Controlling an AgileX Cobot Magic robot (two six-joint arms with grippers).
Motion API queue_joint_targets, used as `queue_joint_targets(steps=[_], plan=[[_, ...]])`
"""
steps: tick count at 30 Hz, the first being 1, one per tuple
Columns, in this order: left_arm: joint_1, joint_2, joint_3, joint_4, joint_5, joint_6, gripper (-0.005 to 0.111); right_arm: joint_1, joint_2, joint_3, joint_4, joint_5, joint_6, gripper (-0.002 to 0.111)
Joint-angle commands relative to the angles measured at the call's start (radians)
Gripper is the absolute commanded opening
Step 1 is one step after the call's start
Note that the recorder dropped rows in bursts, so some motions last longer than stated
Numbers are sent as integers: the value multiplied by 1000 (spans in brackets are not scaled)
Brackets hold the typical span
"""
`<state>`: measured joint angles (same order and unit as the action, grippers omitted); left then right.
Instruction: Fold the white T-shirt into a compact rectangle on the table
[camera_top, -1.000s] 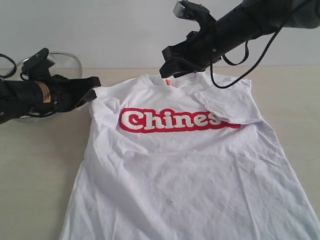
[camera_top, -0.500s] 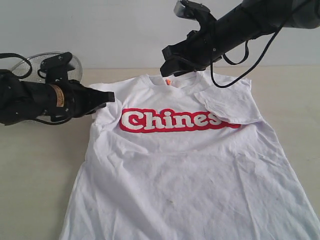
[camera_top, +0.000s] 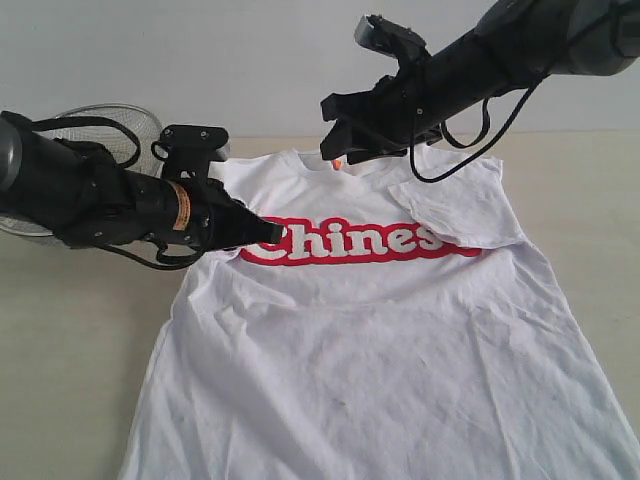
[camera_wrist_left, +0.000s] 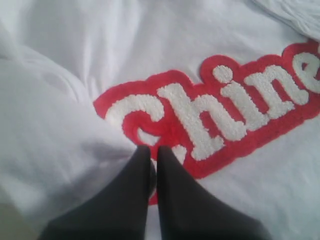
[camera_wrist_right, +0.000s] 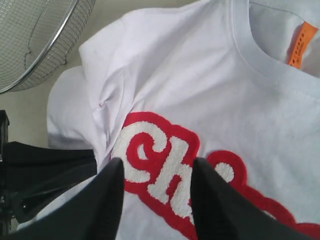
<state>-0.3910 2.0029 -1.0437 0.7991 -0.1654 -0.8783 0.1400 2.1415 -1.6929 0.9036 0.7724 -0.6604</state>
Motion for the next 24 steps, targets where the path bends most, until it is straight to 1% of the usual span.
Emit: queue_joint_targets(steps=[1,2,4,7,8,11,15,16,17,18,20,21,24], plan=[[-13,59,-4,9,-29,5,4,0,-2,-4,36,22,2,39],[-22,79,-4,56,-41,5,4,0,-2,-4,36,17,2,39],[-41,85,-7,45,-52,3,4,0,-2,-4,36,17,-2,39],[-38,85,-44,26,-136,-77,4,0,-2,-4,36,13,-2,39],[-38,85,-57,26,-143,-84,4,0,-2,-4,36,13,-2,39],[-38,85,-77,26,-105,-85,4,0,-2,-4,36,13,-2,39],[-38,82,-77,26,-104,-90,4,0,-2,-4,36,36,-38,39],[-38,75,-77,26,-90,-105,4,0,-2,-4,36,40,-54,39],[-38,61,-77,26,-48,-118,4,0,-2,-4,36,42,-66,39],[-34,36,-77,26,30,-120,4,0,-2,-4,34,46,-81,39],[-10,-34,-60,26,119,-149,4,0,-2,-4,34,46,-81,39],[3,-58,-43,26,117,-161,4,0,-2,-4,38,45,-81,39],[66,-157,16,26,55,-199,4,0,-2,-4,52,62,-83,38]])
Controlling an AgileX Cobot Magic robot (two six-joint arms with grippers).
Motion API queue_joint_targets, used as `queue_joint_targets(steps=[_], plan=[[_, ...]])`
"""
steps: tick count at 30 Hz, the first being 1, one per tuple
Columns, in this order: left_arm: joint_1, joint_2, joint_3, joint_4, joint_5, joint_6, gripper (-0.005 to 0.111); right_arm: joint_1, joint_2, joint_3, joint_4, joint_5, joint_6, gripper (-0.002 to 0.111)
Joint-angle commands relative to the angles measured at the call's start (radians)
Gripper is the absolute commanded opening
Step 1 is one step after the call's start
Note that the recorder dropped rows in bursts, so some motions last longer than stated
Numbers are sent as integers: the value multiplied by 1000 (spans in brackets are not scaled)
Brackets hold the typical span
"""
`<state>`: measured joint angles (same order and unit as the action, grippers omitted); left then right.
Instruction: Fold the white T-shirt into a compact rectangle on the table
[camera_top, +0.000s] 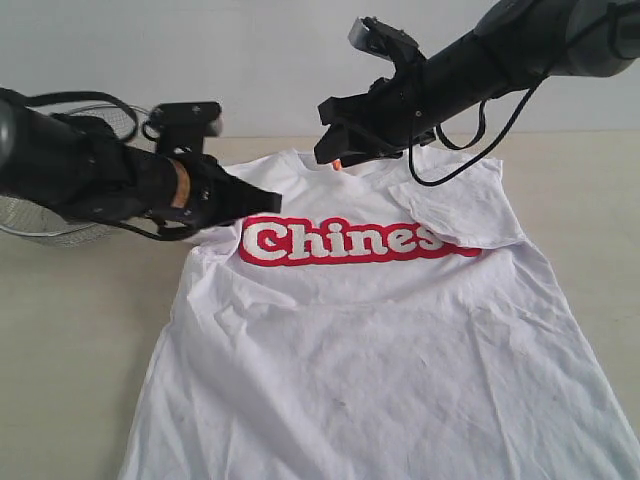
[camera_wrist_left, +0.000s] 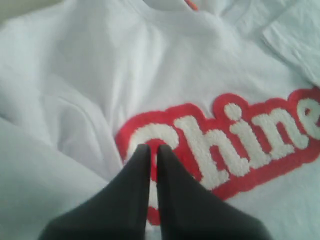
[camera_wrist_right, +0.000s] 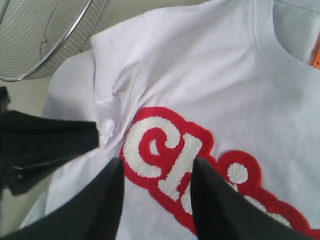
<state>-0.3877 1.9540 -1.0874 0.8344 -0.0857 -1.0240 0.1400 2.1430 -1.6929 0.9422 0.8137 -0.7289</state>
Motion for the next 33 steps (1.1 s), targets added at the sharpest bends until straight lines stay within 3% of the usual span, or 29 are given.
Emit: queue_joint_targets(steps=[1,7,10,13,14,18,23,30,33], plan=[[85,-154,86,-9,-38,-68,4,0,-3,-4,27,30,-31,37],[205,-385,213,12,-45,-69,4,19,-3,-32,166,102,-273,38],[226,-463,245,22,-15,-69,4,114,-3,-89,-10,20,-298,41],[227,-488,275,16,29,-69,4,210,-2,-137,-361,-106,-75,79],[227,-488,285,15,42,-80,4,210,2,-147,-366,-110,-51,83],[227,-486,331,15,15,-91,4,210,42,-215,-285,89,-33,84],[266,-481,330,15,12,-91,4,219,64,-213,-144,97,-31,84],[297,-446,338,15,-24,-117,4,305,100,-213,-238,-80,-10,83],[297,-446,345,15,-26,-117,4,342,126,-213,-274,-166,48,71]])
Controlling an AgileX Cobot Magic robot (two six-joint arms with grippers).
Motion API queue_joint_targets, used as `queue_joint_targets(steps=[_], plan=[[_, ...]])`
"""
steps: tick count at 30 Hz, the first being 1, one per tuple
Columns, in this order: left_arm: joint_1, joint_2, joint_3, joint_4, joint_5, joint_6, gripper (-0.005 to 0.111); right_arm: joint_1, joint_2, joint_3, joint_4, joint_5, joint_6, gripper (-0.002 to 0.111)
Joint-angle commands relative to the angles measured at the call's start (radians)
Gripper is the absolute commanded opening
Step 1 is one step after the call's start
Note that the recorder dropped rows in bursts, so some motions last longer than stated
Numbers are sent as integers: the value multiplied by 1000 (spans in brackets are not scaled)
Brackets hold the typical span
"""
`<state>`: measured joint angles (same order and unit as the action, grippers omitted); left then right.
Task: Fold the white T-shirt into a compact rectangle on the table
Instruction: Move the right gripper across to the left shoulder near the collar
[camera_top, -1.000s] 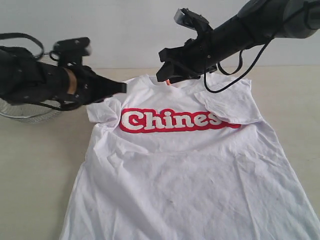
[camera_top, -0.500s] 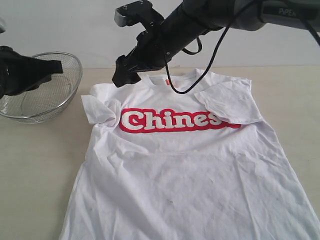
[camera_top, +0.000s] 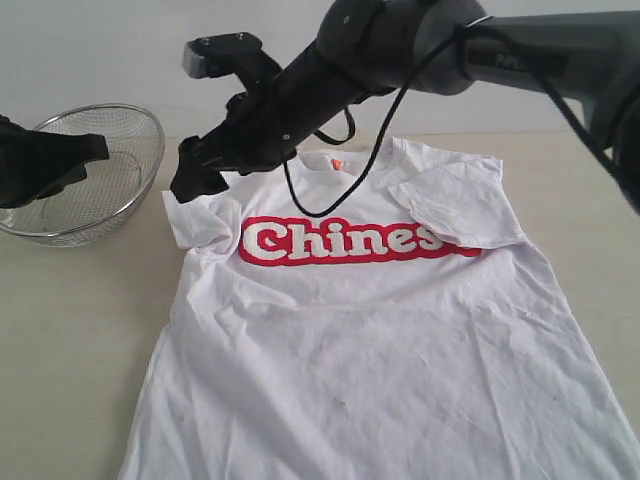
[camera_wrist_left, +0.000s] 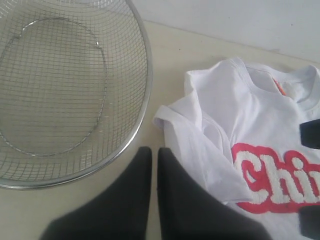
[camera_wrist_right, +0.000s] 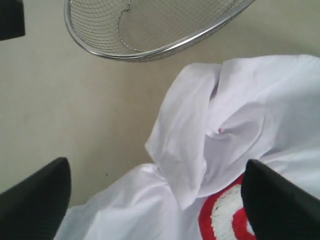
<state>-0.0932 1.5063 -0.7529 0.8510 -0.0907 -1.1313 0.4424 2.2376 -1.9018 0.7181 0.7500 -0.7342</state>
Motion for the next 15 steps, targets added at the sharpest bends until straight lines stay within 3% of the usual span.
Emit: queue_joint_targets(steps=[1,3,4,8,15], plan=[[2,2,10,-1,-20,-10,4,52,39,-4,-52,-124,52,63],[2,2,14,1,-20,-10,4,77,51,-4,-57,-165,41,54],[2,2,14,1,-20,-10,4,88,54,-4,-59,-191,33,55],[2,2,13,3,-20,-5,4,115,68,-4,-80,-301,71,77],[2,2,13,3,-30,-5,4,145,126,-4,-115,-432,158,75]])
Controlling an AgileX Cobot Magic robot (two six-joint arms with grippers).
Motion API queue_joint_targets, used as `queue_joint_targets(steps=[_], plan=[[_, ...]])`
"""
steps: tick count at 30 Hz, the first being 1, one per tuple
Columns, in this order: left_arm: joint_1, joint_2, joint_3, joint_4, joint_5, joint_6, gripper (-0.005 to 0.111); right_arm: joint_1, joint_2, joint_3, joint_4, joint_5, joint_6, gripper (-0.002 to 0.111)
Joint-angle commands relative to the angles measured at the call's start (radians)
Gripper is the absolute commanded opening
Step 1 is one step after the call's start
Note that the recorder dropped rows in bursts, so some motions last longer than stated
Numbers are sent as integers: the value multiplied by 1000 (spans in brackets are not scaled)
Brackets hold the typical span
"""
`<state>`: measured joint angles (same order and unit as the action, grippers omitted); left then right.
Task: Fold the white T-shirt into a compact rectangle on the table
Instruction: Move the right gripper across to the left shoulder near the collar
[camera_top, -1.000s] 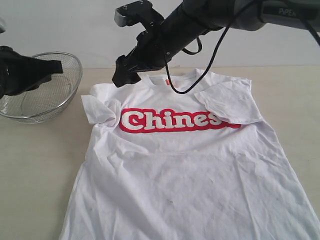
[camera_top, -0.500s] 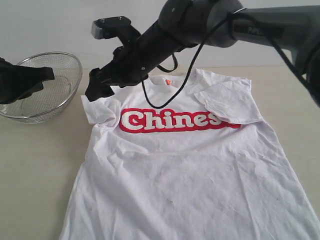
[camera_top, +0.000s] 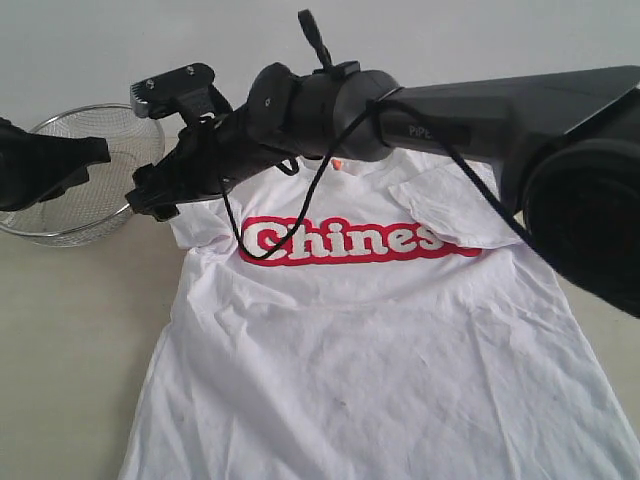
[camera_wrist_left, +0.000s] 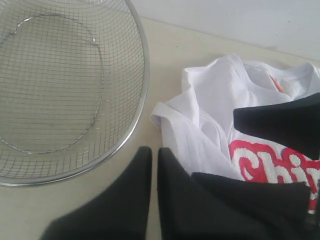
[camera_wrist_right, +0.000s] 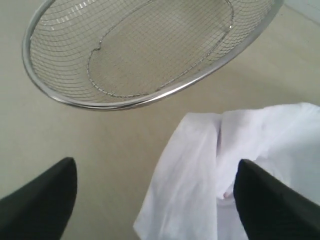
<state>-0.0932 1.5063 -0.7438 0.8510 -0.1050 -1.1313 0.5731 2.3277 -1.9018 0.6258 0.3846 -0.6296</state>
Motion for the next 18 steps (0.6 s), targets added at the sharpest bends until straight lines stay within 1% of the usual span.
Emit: queue_joint_targets(steps=[1,5,11,13,16,18], plan=[[2,2,4,3,-24,-5,4,14,46,-4,-31,-84,64,75],[2,2,6,6,-26,-5,4,19,80,-4,-56,-135,136,75],[2,2,22,6,-49,-5,4,19,102,-4,-98,-171,178,74],[2,2,22,6,-61,-5,4,19,112,-4,-107,-176,178,68],[2,2,22,6,-67,-5,4,19,120,-4,-124,-156,176,52],[2,2,22,6,-67,-5,4,19,120,-4,-123,-154,176,45]])
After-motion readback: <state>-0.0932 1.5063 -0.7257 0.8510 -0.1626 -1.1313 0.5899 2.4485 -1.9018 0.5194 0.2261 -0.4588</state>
